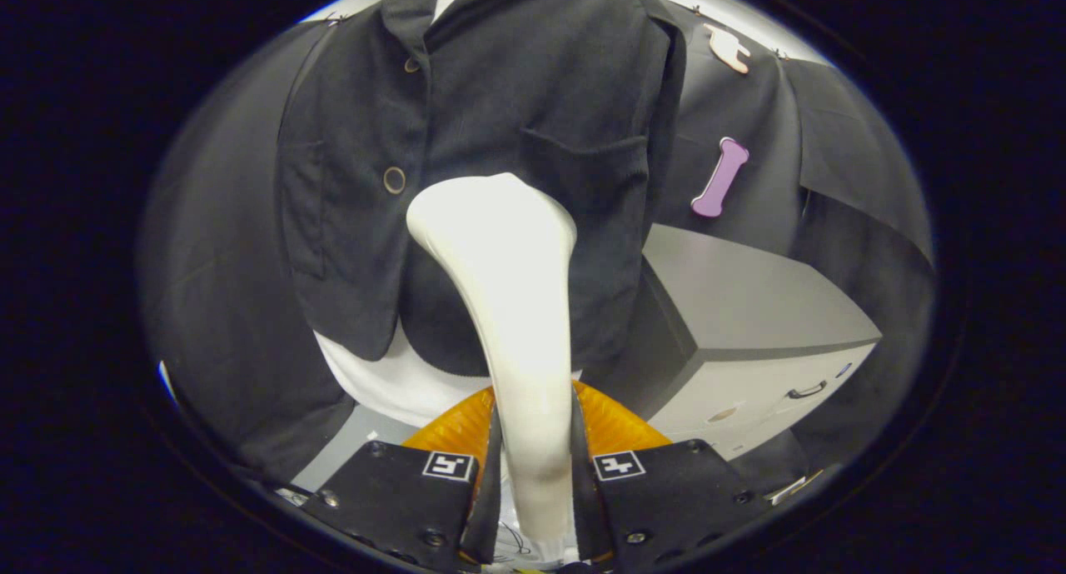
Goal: Iron the clothes twice with a garment steamer, once on the left side and once on the right side.
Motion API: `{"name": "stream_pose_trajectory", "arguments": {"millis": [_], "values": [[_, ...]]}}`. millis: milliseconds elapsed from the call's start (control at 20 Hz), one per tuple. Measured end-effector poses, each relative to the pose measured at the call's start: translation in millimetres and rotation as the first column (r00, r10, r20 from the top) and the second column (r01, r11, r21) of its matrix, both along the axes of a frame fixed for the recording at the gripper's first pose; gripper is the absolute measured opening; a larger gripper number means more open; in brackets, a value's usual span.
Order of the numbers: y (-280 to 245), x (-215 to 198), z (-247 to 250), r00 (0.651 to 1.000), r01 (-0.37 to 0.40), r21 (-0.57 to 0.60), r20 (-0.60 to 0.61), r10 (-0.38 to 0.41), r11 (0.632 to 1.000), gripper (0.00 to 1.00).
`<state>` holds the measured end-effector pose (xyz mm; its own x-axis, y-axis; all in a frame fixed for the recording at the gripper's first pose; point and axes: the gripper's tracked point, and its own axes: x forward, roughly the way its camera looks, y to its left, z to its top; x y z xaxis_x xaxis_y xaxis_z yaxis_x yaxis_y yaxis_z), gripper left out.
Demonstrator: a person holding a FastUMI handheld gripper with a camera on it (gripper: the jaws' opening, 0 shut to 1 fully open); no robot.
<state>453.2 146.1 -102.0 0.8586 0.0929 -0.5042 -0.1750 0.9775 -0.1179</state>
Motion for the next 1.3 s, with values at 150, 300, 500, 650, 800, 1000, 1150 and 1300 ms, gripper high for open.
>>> {"name": "stream_pose_trajectory", "arguments": {"millis": [150,300,500,650,800,1000,1150,1300], "values": [[-0.9,-2.4,-15.4,1.0,0.003,0.014,-0.028,-0.002,1.0,0.39],[-3.6,-3.2,-30.3,0.999,0.003,0.02,-0.052,-0.002,1.0,0.39],[-3.6,-8.1,-53.3,0.996,0.007,0.025,-0.09,-0.004,1.0,0.39],[-8.6,-13.3,-67.5,0.992,0.014,0.029,-0.125,-0.011,0.999,0.39],[-13.0,-16.2,-74.8,0.989,0.019,0.029,-0.148,-0.015,0.999,0.39],[-13.2,-19.0,-61.4,0.99,0.025,0.052,-0.14,-0.017,0.998,0.39],[-13.6,-21.4,-30.2,0.995,0.024,0.078,-0.094,-0.017,0.997,0.38],[-10.0,-27.5,20.6,1.0,0.011,0.12,-0.021,-0.009,0.993,0.38]]}}
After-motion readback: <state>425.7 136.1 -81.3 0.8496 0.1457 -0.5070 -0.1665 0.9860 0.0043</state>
